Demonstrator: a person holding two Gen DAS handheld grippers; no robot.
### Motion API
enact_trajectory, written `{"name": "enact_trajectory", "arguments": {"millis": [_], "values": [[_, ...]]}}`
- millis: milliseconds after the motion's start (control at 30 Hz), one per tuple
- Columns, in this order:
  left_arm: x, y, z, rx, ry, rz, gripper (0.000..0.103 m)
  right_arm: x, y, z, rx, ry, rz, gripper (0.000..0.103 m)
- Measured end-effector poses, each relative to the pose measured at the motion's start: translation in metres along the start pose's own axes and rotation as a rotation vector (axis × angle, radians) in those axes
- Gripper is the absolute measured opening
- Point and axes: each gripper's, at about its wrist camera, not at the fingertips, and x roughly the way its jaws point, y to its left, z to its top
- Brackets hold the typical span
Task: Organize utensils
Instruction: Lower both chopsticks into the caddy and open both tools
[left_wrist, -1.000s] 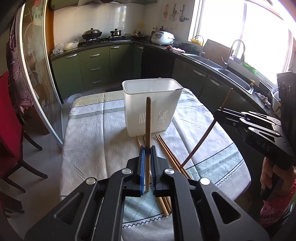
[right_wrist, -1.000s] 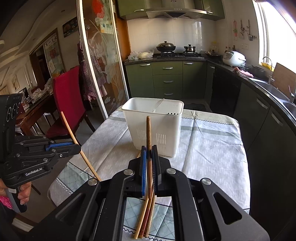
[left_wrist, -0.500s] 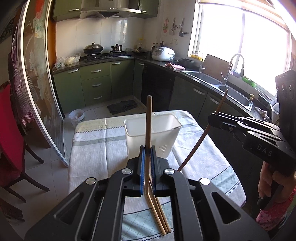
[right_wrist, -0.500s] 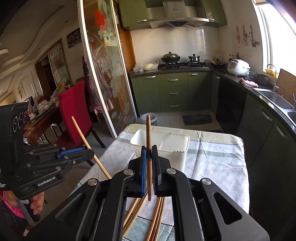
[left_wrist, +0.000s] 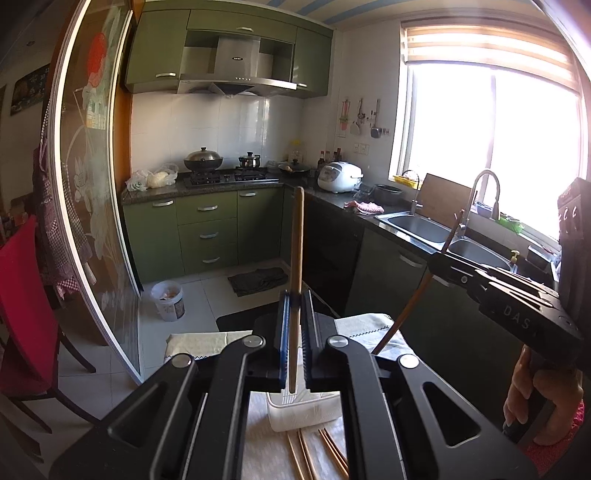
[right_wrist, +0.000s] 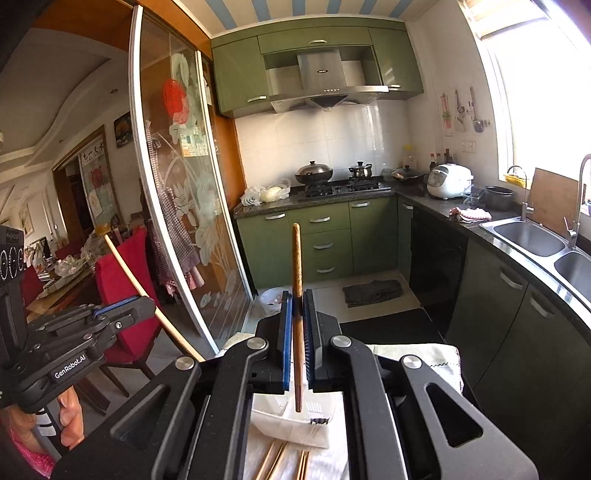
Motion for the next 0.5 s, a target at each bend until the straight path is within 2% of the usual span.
{"name": "enact_trajectory", "arguments": {"millis": [100,233,400,500], "values": [[0.029,-0.002,-0.006,0.004,0.05,0.017,0.006,0.03,-0.008,-0.003,0.012,0.053,-0.017,0.007],[0.062,0.0,-0.022,0.02,0.141,0.045,0.006,0.065,-0.016,-0.023,0.023,0.125,-0.023,0.007],[0.09,0.011,-0.046,0.003,0.273,0.04,0.006,0.084,-0.021,-0.044,0.023,0.179,-0.033,0.007],[0.092,0.021,-0.053,-0.013,0.289,0.045,0.012,0.09,-0.025,-0.048,0.035,0.192,-0.033,0.007]]}}
